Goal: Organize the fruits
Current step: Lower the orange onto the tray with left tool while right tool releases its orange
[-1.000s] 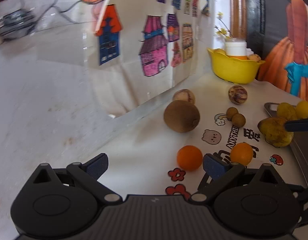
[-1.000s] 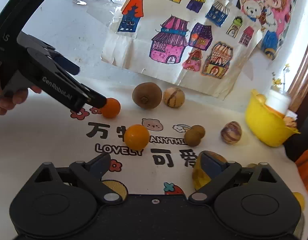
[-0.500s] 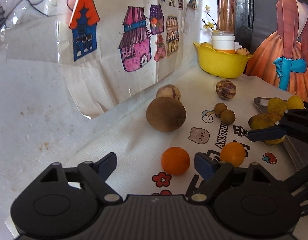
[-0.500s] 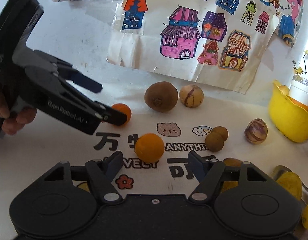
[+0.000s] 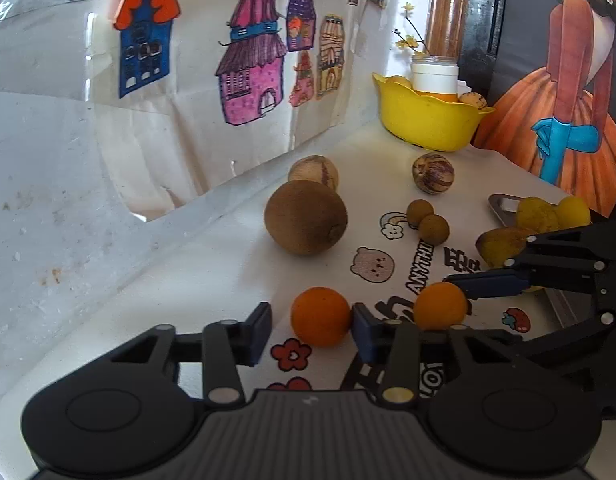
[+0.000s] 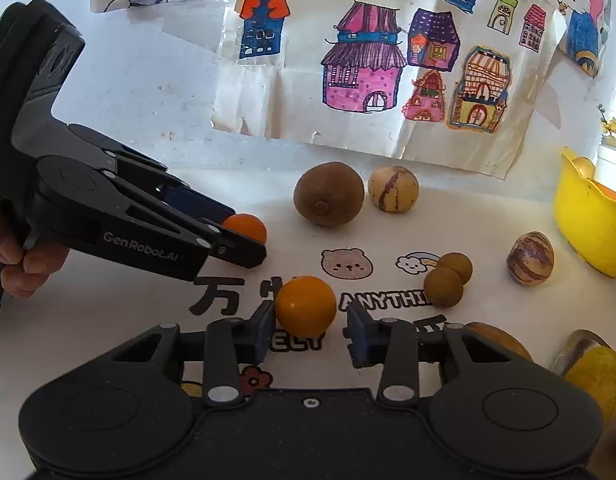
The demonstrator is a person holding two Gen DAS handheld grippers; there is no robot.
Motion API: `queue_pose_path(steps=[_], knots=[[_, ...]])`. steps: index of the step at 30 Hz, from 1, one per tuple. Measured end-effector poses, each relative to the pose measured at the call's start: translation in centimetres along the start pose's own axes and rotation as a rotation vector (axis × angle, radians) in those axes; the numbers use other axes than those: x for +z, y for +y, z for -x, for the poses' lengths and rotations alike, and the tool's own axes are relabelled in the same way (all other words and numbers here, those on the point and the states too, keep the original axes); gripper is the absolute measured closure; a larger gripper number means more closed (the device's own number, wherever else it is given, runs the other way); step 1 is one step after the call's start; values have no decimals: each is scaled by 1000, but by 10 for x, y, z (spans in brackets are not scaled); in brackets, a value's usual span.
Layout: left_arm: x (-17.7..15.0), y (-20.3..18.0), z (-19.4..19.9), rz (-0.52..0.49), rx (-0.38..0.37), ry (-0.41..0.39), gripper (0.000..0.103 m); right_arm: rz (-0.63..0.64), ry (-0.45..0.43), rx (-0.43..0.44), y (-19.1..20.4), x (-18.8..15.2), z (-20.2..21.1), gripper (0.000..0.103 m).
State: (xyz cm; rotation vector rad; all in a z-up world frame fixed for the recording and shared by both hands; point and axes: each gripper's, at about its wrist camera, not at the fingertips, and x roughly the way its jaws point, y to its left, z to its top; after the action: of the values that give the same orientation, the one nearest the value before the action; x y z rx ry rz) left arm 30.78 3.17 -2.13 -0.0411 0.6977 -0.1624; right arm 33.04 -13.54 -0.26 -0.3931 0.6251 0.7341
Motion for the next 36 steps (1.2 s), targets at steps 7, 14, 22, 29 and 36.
queue_pose_path(steps=[7,14,22,29,36], knots=[[0,-6,-1,-20,5,-2,68,6,-2,9,2,0,-2,68],[1,-5,1,5,-1,4,69,-25,-14,18,0,-4,3,68],[6,-15,11,0,4,-12,69,-49,-49,9,-3,-15,27,68],[12,-41,21,-15,-20,-31,69,-83,-77,-33,-18,-25,68,68],[21,-79,26,-33,-72,-65,69,-116,-97,-126,-43,-42,112,68]])
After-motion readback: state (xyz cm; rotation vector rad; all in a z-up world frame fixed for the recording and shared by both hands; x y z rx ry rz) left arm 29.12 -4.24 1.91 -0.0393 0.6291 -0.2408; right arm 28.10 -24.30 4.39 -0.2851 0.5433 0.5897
